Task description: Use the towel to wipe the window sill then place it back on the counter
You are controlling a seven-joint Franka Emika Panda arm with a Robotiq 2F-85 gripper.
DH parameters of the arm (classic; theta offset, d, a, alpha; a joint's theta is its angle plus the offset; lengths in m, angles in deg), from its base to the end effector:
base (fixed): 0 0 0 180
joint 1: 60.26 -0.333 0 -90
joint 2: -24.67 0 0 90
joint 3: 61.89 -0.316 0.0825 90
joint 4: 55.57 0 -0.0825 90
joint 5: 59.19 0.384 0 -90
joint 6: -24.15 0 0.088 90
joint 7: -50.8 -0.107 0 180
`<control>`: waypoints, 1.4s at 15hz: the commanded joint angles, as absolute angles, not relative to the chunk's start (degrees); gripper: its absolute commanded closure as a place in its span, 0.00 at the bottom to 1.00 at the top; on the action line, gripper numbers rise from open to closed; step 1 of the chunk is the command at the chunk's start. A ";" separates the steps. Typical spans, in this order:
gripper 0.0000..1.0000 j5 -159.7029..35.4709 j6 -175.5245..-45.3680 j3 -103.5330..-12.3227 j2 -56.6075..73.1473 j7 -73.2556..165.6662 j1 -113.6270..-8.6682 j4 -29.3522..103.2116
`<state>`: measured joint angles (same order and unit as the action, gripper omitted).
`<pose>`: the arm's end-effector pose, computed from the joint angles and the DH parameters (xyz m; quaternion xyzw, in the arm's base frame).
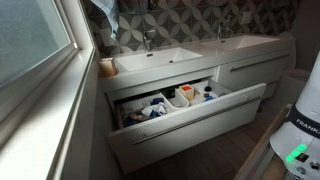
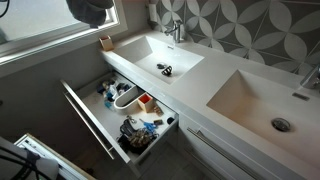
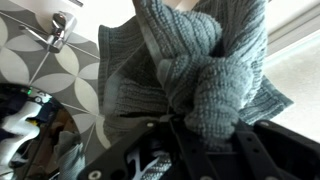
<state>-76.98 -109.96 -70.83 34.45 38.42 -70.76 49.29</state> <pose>0.5213 0.1873 0.6785 0.9238 0.1249 0.3575 0.0574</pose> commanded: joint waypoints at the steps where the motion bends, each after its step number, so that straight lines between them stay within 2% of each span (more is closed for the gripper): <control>1: 0.71 -77.90 -109.87 -72.02 36.14 37.73 -68.32 50.37; 6: 0.71 -78.61 -109.90 -72.13 38.22 37.05 -67.26 52.73; 7: 0.93 -78.62 -109.93 -72.14 38.23 37.02 -67.27 52.84; 15: 0.93 -84.64 -108.87 -67.07 36.00 24.19 -54.72 47.73; 21: 0.93 -83.49 -113.46 -60.35 27.64 17.99 -48.78 42.17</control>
